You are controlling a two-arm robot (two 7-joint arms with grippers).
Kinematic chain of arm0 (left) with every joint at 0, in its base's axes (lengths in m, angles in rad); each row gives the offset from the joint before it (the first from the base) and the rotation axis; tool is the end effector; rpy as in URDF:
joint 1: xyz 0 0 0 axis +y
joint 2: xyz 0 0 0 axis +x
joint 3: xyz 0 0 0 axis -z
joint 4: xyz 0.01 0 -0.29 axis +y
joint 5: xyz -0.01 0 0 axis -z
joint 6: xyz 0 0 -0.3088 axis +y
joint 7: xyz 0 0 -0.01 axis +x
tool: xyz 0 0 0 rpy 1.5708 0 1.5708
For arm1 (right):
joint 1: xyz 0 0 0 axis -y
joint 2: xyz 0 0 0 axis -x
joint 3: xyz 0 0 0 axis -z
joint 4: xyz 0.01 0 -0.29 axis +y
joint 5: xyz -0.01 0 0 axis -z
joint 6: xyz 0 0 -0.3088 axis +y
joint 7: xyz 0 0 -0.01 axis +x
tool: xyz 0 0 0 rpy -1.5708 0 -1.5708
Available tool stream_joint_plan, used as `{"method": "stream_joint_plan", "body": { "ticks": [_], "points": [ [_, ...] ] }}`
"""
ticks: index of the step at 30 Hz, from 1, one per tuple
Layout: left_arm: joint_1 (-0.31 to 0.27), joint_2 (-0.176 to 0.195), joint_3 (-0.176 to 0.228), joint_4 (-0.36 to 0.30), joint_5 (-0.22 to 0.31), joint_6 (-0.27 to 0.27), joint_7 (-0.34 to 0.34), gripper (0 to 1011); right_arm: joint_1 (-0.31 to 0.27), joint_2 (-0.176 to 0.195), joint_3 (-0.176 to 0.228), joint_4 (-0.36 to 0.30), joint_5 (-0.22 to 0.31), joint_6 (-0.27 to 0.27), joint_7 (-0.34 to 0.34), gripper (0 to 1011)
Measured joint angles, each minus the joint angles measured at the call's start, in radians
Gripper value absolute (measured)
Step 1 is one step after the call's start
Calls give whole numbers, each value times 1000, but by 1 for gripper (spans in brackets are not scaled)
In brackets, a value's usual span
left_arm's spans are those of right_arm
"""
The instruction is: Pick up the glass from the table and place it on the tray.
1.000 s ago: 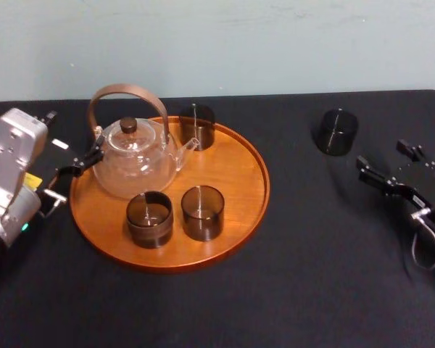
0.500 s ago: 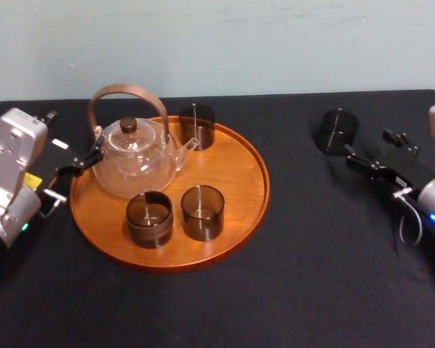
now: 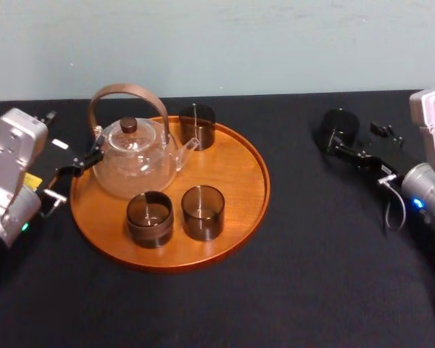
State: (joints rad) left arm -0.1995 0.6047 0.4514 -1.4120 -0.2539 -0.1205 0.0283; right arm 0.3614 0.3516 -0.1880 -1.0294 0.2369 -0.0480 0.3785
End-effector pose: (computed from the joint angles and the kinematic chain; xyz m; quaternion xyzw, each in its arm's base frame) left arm 0.3581 0.0827 -0.3023 0.1415 -0.1325 0.5799 0.7913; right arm 0.4156 -0.1105 -0.3262 -0.1120 0.0216 -0.5605 0.8203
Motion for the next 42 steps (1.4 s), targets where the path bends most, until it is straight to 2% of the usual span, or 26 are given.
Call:
{"method": "stream_joint_plan", "body": {
  "ticks": [12, 17, 25, 33, 42],
  "points": [
    [0, 0, 0, 0, 0, 0, 0, 1009, 69, -24, -10, 101, 1, -54, 42, 1002],
    [0, 0, 0, 0, 0, 0, 0, 1010, 113, -40, -17, 174, 1, -81, 57, 1002],
    [0, 0, 0, 0, 0, 0, 0, 1010, 160, -56, -22, 246, -1, -99, 68, 1002],
    [0, 0, 0, 0, 0, 0, 0, 1010, 185, -61, -26, 277, -3, -80, 85, 1002],
    [0, 0, 0, 0, 0, 0, 0, 1009, 182, -61, -25, 268, -1, -66, 87, 1003]
  ]
}}
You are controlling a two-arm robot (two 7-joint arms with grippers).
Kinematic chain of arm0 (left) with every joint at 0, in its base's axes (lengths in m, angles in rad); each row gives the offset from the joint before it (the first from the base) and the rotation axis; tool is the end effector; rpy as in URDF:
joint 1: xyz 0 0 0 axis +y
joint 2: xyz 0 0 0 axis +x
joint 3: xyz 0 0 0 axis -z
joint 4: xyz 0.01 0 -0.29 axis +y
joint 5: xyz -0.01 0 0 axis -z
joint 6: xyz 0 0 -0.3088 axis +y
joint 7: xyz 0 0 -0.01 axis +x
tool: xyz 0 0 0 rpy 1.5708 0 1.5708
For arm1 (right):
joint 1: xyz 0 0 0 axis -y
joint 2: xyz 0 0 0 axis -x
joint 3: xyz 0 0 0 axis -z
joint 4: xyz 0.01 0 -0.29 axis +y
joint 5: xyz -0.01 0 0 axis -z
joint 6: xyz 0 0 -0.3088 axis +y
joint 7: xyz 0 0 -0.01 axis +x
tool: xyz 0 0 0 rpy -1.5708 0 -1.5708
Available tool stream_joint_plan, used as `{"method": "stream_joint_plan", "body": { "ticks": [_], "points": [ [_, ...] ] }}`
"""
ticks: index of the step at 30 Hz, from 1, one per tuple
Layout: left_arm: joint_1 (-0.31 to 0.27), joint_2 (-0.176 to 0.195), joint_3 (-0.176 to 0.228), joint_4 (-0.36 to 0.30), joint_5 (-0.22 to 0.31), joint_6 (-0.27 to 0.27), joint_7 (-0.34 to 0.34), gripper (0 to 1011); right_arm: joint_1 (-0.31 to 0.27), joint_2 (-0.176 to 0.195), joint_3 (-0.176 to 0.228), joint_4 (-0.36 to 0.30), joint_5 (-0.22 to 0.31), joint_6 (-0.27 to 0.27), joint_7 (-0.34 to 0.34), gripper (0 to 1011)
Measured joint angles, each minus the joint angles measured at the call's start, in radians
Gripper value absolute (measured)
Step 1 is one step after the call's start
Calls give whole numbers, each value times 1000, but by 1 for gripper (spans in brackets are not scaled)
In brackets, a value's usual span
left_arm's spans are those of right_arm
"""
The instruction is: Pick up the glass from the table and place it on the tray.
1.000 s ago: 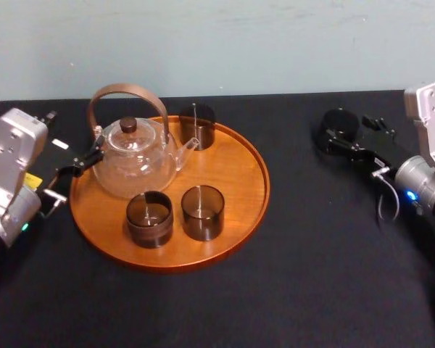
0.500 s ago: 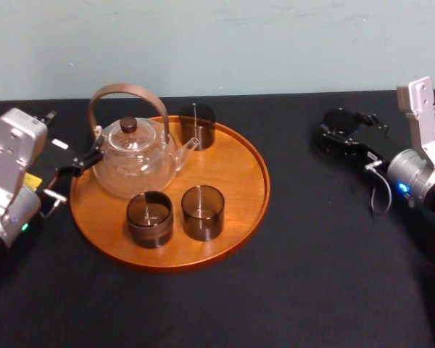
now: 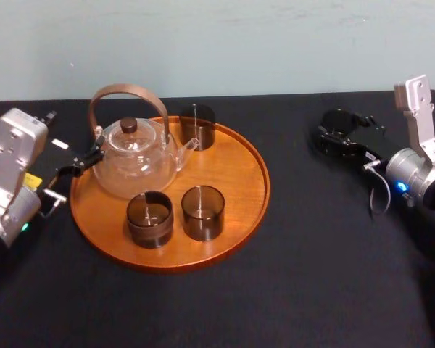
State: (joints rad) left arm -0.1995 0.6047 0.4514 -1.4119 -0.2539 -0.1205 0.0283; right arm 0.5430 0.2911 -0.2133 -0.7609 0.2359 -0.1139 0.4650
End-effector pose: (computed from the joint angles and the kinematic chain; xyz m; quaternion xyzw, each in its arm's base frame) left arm 0.3581 0.0827 -0.3023 0.1415 -0.1324 0.5799 0.7913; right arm 0.4547 -0.1062 -0.3309 -0.1006 0.0411 -0.5404 0.8344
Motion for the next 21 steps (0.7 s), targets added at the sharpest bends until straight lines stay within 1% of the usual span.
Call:
{"method": "stream_joint_plan", "body": {
  "ticks": [12, 14, 16, 21],
  "points": [
    [0, 0, 0, 0, 0, 0, 0, 1010, -1, 1, 1, 0, 1, 0, -1, 1002],
    [0, 0, 0, 0, 0, 0, 0, 1009, -1, 1, 1, 0, 1, 0, -1, 992],
    [0, 0, 0, 0, 0, 0, 0, 1010, -1, 1, 1, 0, 1, 0, -2, 931],
    [0, 0, 0, 0, 0, 0, 0, 1010, -1, 1, 1, 0, 1, -1, -2, 899]
  ]
}}
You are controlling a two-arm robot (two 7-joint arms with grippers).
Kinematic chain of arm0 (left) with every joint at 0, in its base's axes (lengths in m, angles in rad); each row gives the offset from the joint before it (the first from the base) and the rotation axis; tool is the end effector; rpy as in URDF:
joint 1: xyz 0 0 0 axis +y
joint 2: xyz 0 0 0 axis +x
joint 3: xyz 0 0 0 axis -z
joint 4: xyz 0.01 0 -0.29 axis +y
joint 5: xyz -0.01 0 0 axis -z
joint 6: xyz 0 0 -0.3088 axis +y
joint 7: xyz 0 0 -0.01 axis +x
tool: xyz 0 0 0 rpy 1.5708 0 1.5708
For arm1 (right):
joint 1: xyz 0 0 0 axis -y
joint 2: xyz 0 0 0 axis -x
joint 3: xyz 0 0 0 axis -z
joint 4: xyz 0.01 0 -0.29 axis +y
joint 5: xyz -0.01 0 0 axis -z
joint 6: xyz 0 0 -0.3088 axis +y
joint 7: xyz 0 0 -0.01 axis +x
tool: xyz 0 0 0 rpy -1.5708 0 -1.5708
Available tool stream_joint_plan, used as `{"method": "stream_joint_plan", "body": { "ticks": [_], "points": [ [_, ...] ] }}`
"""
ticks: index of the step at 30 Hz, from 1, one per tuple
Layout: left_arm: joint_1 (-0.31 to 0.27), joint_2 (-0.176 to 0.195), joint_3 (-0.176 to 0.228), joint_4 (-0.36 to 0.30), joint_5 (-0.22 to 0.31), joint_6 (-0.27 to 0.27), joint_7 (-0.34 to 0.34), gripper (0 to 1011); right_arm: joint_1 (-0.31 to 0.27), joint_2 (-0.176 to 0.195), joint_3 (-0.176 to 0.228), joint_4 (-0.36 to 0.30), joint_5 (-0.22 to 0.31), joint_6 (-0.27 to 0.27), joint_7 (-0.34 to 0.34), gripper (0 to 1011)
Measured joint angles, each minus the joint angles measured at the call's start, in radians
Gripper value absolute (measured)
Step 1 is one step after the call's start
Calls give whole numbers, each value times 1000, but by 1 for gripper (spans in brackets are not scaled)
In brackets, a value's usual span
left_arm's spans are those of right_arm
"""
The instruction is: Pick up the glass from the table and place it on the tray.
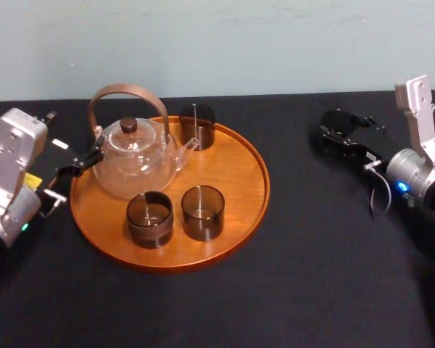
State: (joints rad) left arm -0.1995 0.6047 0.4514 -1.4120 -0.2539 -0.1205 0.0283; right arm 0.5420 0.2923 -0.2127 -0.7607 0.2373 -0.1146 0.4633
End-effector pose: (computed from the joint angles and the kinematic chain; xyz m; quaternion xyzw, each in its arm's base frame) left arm 0.3581 0.0827 -0.3023 0.1415 -0.1325 0.5799 0.7913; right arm 0.4543 -0.1070 -0.3313 -0.1004 0.0414 -0.5417 0.8335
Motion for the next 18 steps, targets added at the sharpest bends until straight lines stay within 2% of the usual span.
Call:
{"method": "stream_joint_plan", "body": {
  "ticks": [18],
  "points": [
    [0, 0, 0, 0, 0, 0, 0, 1010, 0, 0, 0, 0, 0, -1, 0, 900]
  ]
}}
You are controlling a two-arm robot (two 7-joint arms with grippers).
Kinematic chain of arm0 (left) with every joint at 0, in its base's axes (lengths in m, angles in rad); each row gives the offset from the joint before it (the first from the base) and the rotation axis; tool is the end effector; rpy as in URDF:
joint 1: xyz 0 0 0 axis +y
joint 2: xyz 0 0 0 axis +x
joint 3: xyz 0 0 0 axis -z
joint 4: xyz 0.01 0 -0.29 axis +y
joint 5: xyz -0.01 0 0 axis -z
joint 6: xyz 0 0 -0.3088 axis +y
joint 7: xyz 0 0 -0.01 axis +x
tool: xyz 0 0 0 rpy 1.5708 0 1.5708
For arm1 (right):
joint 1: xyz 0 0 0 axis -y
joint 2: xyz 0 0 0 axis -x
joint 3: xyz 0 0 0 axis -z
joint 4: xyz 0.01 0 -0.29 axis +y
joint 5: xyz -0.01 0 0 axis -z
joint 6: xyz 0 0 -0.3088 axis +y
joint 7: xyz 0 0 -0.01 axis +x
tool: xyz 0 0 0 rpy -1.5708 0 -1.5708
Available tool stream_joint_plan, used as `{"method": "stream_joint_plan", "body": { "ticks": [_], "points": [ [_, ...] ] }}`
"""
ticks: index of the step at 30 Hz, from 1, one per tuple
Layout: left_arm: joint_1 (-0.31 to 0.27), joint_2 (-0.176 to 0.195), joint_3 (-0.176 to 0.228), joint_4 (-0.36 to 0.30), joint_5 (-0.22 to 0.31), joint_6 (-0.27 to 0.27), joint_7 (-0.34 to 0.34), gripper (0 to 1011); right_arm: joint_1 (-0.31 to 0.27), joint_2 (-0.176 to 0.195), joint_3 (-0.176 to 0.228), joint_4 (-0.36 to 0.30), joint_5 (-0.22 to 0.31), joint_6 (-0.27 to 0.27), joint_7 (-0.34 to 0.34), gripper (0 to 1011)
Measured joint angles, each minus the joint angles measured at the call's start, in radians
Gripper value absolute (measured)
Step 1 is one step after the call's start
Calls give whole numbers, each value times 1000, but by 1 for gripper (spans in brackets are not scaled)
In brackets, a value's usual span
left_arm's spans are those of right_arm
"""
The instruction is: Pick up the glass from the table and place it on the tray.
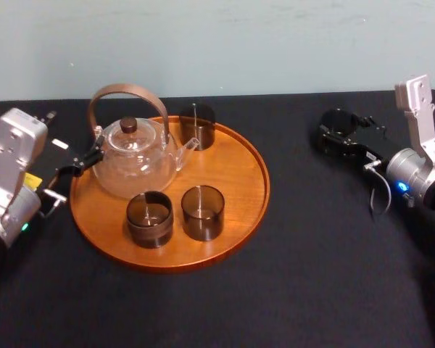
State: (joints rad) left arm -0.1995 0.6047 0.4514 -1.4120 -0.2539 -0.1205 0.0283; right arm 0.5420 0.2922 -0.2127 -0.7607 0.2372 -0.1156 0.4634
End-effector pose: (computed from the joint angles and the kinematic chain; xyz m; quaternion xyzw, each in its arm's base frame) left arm 0.3581 0.0827 -0.3023 0.1415 -0.1325 0.5799 0.7913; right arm 0.4543 -0.1069 -0.3313 -0.1001 0.0409 -0.5416 0.8336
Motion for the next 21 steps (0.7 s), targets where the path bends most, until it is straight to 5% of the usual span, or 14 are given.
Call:
{"method": "stream_joint_plan", "body": {
  "ticks": [10, 21],
  "points": [
    [0, 0, 0, 0, 0, 0, 0, 1010, -26, 6, 9, -49, 14, 3, 3, 900],
    [0, 0, 0, 0, 0, 0, 0, 1010, -112, 36, -6, -277, 39, 66, 11, 900]
  ]
}}
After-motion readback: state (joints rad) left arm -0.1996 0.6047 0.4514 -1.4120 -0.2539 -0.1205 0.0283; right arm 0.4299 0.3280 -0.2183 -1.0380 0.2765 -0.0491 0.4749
